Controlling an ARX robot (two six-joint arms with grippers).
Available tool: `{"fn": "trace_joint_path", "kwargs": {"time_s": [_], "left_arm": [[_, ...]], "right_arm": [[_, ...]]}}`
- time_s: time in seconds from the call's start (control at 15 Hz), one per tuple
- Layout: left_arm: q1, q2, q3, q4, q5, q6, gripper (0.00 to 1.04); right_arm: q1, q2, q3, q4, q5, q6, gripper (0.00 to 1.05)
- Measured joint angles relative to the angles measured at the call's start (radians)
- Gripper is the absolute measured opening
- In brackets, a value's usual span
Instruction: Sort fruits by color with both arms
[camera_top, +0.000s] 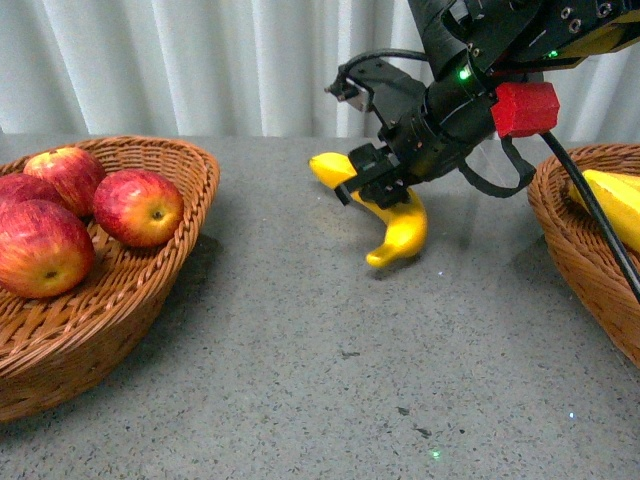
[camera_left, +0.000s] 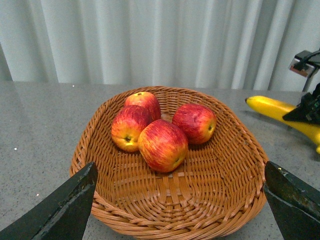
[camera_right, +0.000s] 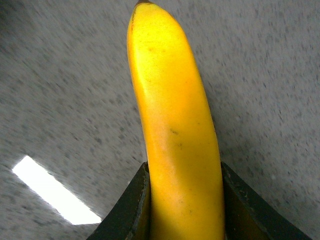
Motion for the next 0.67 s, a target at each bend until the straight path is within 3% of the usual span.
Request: {"fn": "trace_joint_path", "kwargs": {"time_s": [0.47,0.53,0.6,0.67], "left_arm": [[0.000,0.000,0.000,0.000,0.000,0.000,0.98],[0.000,0.000,0.000,0.000,0.000,0.000,0.98],[0.000,0.000,0.000,0.000,0.000,0.000,0.98],[0.000,0.000,0.000,0.000,0.000,0.000,0.98]], "right_arm": [[-0.037,-0.158,-0.087,0.146,-0.148,0.177,0.32],[-0.197,-0.427,-0.247,0.217,-0.264,0.306,0.32],[-0.439,-0.610,-0.477,0.179,-0.303,0.212,0.32],[-0.588,-0.655,-0.656,0.155,-0.257,-0.060,0.32]]}}
